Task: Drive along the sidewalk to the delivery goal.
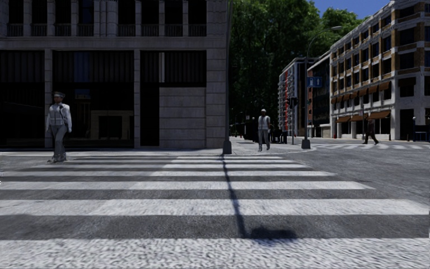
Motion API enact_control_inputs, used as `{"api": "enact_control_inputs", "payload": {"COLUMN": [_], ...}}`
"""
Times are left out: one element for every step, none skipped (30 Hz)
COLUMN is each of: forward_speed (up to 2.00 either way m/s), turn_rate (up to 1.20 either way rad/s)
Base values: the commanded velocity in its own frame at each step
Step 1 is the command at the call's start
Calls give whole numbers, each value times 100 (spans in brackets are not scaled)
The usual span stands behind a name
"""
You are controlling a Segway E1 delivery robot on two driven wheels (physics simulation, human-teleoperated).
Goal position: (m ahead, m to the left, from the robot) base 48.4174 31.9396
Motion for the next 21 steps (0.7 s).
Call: {"api": "enact_control_inputs", "payload": {"forward_speed": [200,200,200,200,200,200,200,200,200,200,200,200,200,200,200,200,200,200,200,200,200], "turn_rate": [44,44,44,44,44,44,44,44,44,44,44,44,44,44,44,44,44,44,44,44,44]}}
